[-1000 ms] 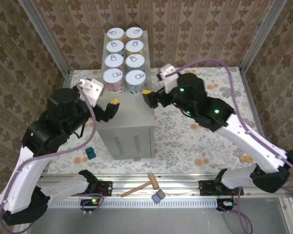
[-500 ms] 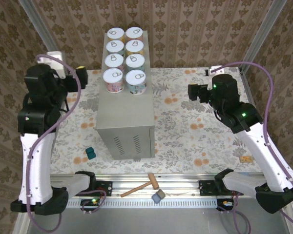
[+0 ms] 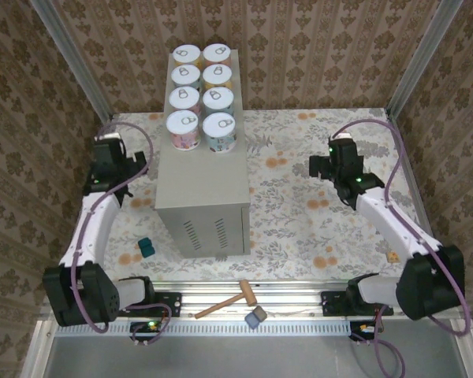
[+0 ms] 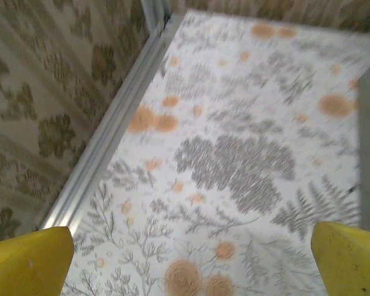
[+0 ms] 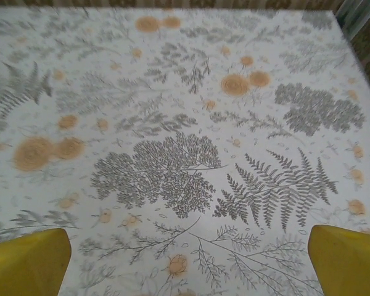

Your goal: Place and organize the canned foods onto the counter

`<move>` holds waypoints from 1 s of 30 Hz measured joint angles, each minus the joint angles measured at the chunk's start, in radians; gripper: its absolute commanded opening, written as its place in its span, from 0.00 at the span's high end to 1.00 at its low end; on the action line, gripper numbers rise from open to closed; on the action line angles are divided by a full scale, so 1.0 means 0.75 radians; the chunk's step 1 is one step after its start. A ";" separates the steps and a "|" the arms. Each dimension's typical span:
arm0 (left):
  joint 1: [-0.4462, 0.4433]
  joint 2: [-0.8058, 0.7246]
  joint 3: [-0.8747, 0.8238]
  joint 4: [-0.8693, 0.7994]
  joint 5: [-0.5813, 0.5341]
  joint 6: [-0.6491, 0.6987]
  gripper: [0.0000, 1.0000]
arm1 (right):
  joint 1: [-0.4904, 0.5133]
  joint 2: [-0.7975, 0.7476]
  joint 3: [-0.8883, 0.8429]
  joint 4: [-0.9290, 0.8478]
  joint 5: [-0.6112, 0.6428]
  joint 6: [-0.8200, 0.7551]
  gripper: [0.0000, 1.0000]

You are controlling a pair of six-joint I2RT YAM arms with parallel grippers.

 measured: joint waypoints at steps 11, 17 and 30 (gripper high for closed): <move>-0.056 0.137 -0.479 0.686 -0.135 0.051 0.00 | -0.092 0.254 -0.215 0.532 -0.084 -0.092 0.00; -0.056 0.257 -0.662 1.104 -0.111 0.086 0.00 | -0.184 0.243 -0.232 0.625 -0.151 -0.094 0.00; -0.067 0.439 -0.754 1.549 0.062 0.179 0.00 | -0.207 0.249 -0.541 0.973 -0.170 -0.098 0.00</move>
